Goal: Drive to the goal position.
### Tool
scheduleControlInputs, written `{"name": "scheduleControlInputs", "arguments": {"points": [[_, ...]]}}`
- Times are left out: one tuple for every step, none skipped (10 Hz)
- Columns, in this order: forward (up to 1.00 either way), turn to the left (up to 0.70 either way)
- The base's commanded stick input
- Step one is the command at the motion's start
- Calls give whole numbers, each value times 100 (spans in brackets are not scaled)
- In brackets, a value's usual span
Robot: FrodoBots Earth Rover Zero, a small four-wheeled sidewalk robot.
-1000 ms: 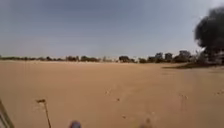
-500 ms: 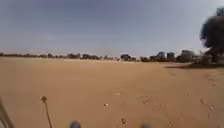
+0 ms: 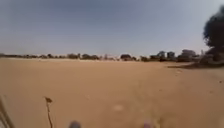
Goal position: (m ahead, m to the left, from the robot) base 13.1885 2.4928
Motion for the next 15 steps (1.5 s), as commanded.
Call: {"name": "scheduleControlInputs", "arguments": {"points": [[100,0],[100,0],[100,0],[100,0],[100,0],[100,0],[100,0],[100,0],[100,0],[100,0],[100,0],[100,0],[100,0],[100,0],[100,0]]}}
